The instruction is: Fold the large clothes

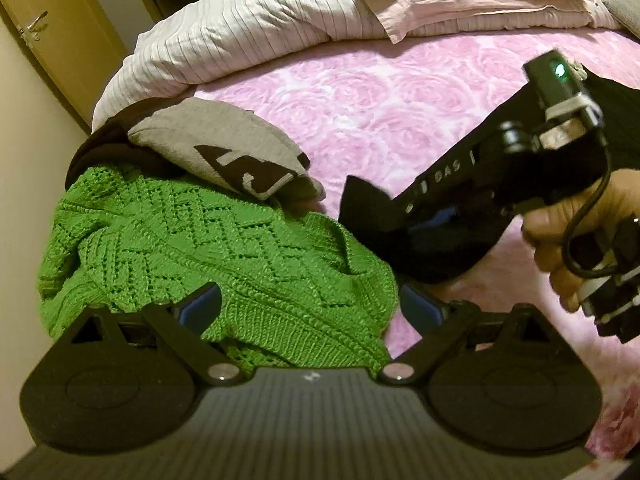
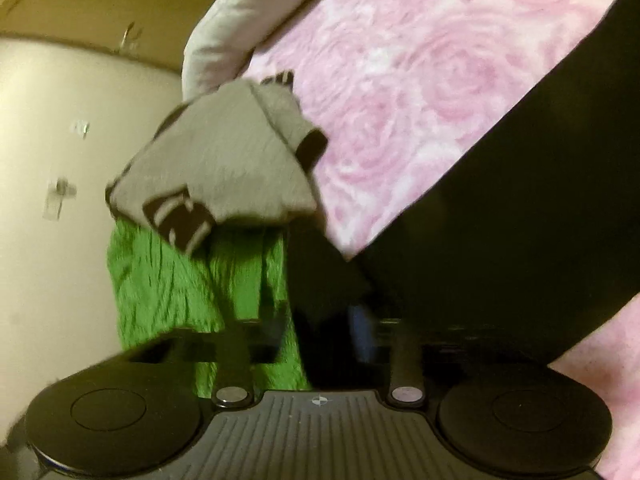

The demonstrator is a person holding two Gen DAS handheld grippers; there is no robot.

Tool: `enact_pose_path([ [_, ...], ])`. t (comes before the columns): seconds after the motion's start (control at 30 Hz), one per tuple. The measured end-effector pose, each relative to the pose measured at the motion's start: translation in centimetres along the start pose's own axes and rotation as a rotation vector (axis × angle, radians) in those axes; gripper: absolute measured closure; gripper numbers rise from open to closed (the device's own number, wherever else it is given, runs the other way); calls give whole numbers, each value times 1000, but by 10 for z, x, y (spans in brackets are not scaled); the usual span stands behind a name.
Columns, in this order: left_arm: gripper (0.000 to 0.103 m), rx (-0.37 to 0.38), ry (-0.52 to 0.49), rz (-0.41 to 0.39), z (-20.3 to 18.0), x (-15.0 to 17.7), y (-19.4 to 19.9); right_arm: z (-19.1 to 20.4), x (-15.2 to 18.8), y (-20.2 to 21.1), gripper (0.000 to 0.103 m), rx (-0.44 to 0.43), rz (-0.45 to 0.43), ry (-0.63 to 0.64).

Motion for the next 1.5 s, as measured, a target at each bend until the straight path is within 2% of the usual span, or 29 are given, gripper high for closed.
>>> enact_pose_path([
  [0.07, 9, 3, -3, 0, -1, -1, 0, 7, -5, 14, 95, 18, -37, 42],
  [0.17, 9, 12, -16, -13, -9, -9, 3, 12, -13, 48, 97, 49, -114, 76],
  [0.33, 9, 66, -48, -67, -48, -40, 7, 1, -45, 153, 97, 175, -309, 163],
  [0.53, 9, 155, -127, -128, -141, -90, 11, -66, -94, 321, 97, 396, -609, 166],
  [0.6, 9, 179, -150, -129, -178, -105, 10, -105, -99, 363, 97, 470, -663, 138],
  [0.67, 9, 193, -174, -120, -215, -115, 7, -148, -98, 387, 97, 523, -677, 80],
  [0.73, 9, 204, -187, -101, -247, -120, 3, -197, -93, 397, 97, 554, -652, 12],
  [0.87, 9, 221, -211, -46, -303, -120, -7, -262, -78, 399, 97, 550, -596, -109],
  [1.0, 9, 238, -243, -12, -334, -117, -13, -269, -77, 399, 97, 498, -569, -89],
  [1.1, 9, 243, -268, -11, -348, -125, -15, -261, -86, 415, 97, 450, -590, -45],
  [1.2, 9, 251, -277, -17, -359, -135, -18, -252, -86, 444, 97, 503, -681, 33],
  [1.27, 9, 255, -290, -20, -366, -140, -21, -266, -83, 449, 96, 567, -698, 15],
  [1.3, 9, 258, -297, -20, -370, -142, -23, -282, -83, 447, 94, 592, -670, -27],
  [1.37, 9, 263, -309, -18, -377, -144, -27, -304, -78, 443, 83, 634, -630, -95],
  [1.4, 9, 265, -313, -16, -380, -144, -29, -310, -76, 442, 78, 648, -625, -104],
  [1.47, 9, 269, -318, -7, -386, -143, -34, -314, -68, 446, 63, 663, -628, -107],
  [1.5, 9, 272, -319, -1, -389, -143, -37, -316, -65, 448, 61, 668, -625, -111],
])
Point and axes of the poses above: each gripper's, at about its wrist camera, not at the fingertips, and y roughly against the way its jaws point, z to its left, x to its underside, the point moved 3 cm from there along -y, roughly the way its jaws point, and after that the axes turned 3 degrees about y, right-handed, at the moved point
